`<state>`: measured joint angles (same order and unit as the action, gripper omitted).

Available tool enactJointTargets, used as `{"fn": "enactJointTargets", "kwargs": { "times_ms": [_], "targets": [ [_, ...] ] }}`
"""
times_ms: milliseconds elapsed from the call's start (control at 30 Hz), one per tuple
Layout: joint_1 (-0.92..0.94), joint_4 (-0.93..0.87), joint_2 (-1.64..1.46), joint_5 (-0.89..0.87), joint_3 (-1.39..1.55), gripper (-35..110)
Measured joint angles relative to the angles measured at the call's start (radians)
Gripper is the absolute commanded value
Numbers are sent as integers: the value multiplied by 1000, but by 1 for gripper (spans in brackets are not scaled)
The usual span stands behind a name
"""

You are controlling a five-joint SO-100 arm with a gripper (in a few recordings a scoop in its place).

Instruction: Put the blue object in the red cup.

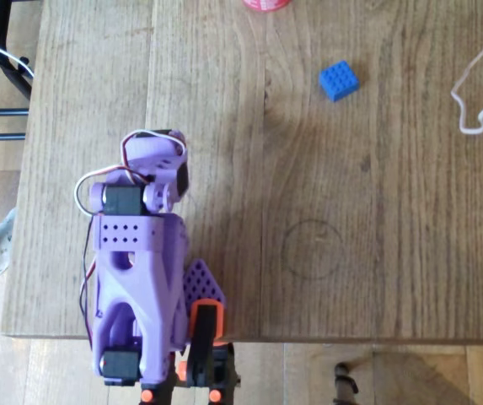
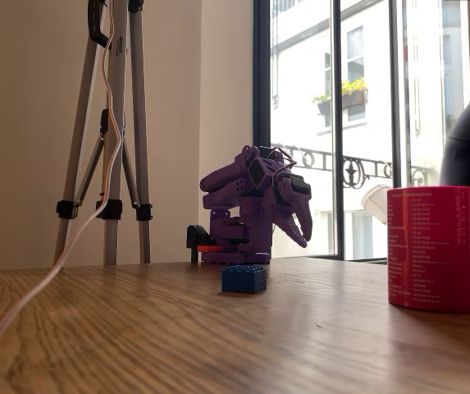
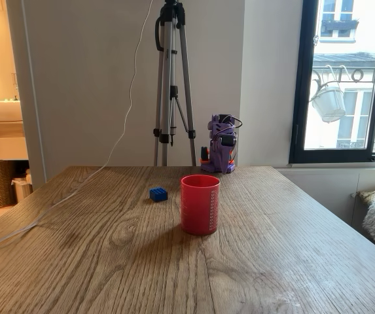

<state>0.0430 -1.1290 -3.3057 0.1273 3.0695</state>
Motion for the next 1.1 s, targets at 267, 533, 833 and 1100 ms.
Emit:
{"fn": "enactJointTargets", "kwargs": {
  "times_ms": [267,533,833,1100],
  "targets": [
    [-186,-35,0,209,0,0],
    [-261,-57,0,281,0,1],
    [-41,-94,535,123,-382,1],
    [124,-311,900,-140,-695,1]
  ]
}}
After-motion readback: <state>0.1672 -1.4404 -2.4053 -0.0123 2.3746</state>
